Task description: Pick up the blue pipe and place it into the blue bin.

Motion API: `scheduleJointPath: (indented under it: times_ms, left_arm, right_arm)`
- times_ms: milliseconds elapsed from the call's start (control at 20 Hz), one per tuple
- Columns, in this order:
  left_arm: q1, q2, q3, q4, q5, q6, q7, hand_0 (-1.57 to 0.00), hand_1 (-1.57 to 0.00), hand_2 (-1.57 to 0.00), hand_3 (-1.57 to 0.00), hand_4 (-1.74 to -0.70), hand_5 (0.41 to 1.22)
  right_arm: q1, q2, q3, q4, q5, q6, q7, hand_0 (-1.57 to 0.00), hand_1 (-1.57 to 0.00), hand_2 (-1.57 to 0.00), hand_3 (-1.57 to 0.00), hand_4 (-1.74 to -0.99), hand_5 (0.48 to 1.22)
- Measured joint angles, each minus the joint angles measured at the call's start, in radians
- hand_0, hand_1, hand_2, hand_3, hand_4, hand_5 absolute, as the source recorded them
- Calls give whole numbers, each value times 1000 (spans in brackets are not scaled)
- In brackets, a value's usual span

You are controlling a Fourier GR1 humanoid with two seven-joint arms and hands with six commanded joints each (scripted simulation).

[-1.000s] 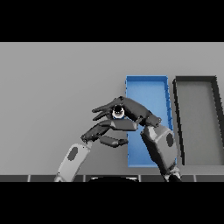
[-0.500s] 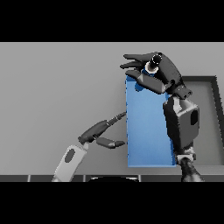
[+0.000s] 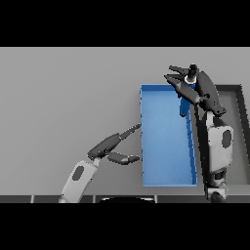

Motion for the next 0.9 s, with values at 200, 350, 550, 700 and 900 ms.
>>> scheduleJointPath:
  times_ms: [200, 350, 550, 700, 900]
  left_arm:
    - [15, 15, -8, -11, -22, 11, -45, 1, 1, 1, 1, -927, 464]
    - [4, 26, 7, -8, -19, 11, -40, 1, 1, 1, 1, -928, 467]
    - [-8, 20, 5, 13, -33, 22, -48, 1, 1, 1, 1, -923, 478]
    - [-5, 15, 2, 5, -33, 27, -38, 1, 1, 1, 1, -920, 484]
    - [-18, 16, 5, 19, -31, 20, -46, 1, 1, 1, 1, -919, 493]
  right_arm:
    - [143, -83, 84, 21, -6, -101, 0, -1571, -1571, -1571, -1571, -1500, 1221]
    - [218, -157, 163, 50, -54, -214, 0, -1571, -1571, -1571, -1571, -1499, 1221]
    - [269, -277, 317, 65, -198, -378, 0, -1571, -1571, -1571, -1257, -1546, 1221]
    - [275, -377, 453, 77, -339, -480, 0, -1571, -1571, -1571, -643, -1641, 1221]
    - [213, -497, 635, 115, -545, -646, 0, -1355, -1282, -1234, -364, -1553, 1154]
